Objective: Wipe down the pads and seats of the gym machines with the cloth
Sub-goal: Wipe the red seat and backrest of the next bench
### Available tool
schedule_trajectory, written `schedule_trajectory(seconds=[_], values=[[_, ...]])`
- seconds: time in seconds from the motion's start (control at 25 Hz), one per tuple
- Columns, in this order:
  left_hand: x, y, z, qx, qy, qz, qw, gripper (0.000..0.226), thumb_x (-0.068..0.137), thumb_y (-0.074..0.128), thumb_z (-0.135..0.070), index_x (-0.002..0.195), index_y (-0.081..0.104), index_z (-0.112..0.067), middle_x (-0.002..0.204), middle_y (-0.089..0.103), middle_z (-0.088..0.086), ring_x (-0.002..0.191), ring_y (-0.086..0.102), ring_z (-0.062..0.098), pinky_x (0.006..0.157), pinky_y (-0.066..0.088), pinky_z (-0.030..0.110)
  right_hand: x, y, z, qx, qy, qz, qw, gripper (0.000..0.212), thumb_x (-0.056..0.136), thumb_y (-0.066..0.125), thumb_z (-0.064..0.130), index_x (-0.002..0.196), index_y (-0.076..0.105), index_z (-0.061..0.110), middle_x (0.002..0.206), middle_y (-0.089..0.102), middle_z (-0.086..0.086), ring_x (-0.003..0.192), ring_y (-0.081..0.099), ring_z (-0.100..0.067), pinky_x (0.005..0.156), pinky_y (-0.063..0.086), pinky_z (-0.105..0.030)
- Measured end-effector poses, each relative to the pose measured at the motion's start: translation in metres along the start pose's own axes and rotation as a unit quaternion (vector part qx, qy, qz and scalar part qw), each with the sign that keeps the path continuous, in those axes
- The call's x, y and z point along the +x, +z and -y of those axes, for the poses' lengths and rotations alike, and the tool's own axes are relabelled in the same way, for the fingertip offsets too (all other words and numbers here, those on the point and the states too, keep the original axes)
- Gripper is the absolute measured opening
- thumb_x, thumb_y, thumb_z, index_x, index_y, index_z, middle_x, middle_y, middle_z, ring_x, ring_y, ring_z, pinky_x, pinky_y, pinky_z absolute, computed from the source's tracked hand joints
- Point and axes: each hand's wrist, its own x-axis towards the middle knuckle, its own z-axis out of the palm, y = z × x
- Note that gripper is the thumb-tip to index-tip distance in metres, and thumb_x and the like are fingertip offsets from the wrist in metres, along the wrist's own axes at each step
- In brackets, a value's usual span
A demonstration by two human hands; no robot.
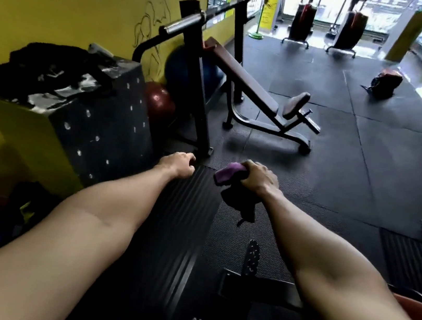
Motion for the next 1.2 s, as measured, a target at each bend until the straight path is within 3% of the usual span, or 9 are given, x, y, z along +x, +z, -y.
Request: schedule_trajectory(seconds=[0.4,0.68,0.96,1.2], values=[[0.221,-0.025,-0.095,0.006,0.109,0.025,0.994,0.046,0.095,0.048,-0.031,0.142,0.05,-0.028,0.146,0.053,0.004,0.132,0.052,0.026,0.106,0.043,0.04,0.154,-0.04,-0.082,-0.022,0.102,-0.012,0.994,0.052,0.085,0.066,0.039,0.135,0.052,0.04,0.129,0.062,0.002,0.112,0.063,-0.027,0.085,0.046,-0.036],[0.384,-0.048,-0.164,0.022,0.223,0.037,0.974,0.046,0.094,0.05,-0.034,0.139,0.051,-0.027,0.144,0.055,0.007,0.128,0.055,0.027,0.106,0.045,0.042,0.247,-0.07,-0.141,0.009,0.228,-0.072,0.971,0.054,0.082,0.063,0.032,0.134,0.053,0.042,0.134,0.061,0.001,0.116,0.063,-0.031,0.094,0.049,-0.039],[0.508,-0.053,-0.286,0.054,0.347,0.071,0.934,0.047,0.094,0.048,-0.032,0.14,0.051,-0.023,0.146,0.053,0.006,0.133,0.05,0.025,0.108,0.043,0.042,0.304,-0.119,-0.22,0.019,0.349,-0.129,0.928,0.054,0.081,0.059,0.021,0.133,0.055,0.037,0.132,0.062,-0.003,0.117,0.063,-0.033,0.095,0.051,-0.042],[0.602,-0.017,-0.426,0.05,0.428,0.086,0.898,0.047,0.093,0.049,-0.033,0.14,0.053,-0.026,0.144,0.056,0.007,0.132,0.052,0.026,0.107,0.043,0.038,0.352,-0.151,-0.339,0.031,0.426,-0.164,0.889,0.057,0.079,0.058,0.018,0.134,0.055,0.037,0.134,0.062,-0.002,0.119,0.062,-0.032,0.097,0.05,-0.04]])
